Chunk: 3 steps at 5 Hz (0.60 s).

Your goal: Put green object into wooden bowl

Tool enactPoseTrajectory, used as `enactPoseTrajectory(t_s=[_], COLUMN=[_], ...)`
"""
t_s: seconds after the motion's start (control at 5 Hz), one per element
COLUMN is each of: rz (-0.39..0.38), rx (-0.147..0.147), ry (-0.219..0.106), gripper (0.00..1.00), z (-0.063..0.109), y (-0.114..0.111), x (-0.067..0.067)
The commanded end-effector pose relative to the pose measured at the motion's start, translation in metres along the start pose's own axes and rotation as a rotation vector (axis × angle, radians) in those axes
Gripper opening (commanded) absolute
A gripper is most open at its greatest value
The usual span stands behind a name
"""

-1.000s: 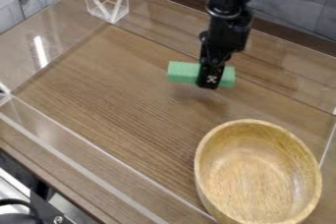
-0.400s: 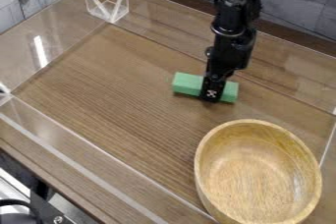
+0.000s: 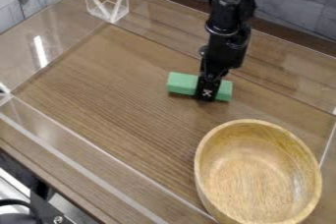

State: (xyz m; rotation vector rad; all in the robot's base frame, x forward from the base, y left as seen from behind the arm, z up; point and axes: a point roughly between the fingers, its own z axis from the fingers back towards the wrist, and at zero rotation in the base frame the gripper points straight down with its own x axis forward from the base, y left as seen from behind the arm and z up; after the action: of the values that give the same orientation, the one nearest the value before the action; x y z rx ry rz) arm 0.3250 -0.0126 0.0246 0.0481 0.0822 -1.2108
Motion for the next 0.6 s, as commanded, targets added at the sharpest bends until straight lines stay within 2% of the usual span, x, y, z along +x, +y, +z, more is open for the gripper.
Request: enactPoseTrajectory(t_s=[0.0, 0.2, 0.4], rz=[-0.044, -0.102, -0.159], rx=[0.066, 0.06, 0.054], ry=[-0.04, -0.042, -0.044], gripper=[1.0, 0.0, 0.0], z=[0.0193, 0.0233, 0.0277], y=[0.0037, 0.0011, -0.0016], x=[-0.0017, -0.0008, 0.0003])
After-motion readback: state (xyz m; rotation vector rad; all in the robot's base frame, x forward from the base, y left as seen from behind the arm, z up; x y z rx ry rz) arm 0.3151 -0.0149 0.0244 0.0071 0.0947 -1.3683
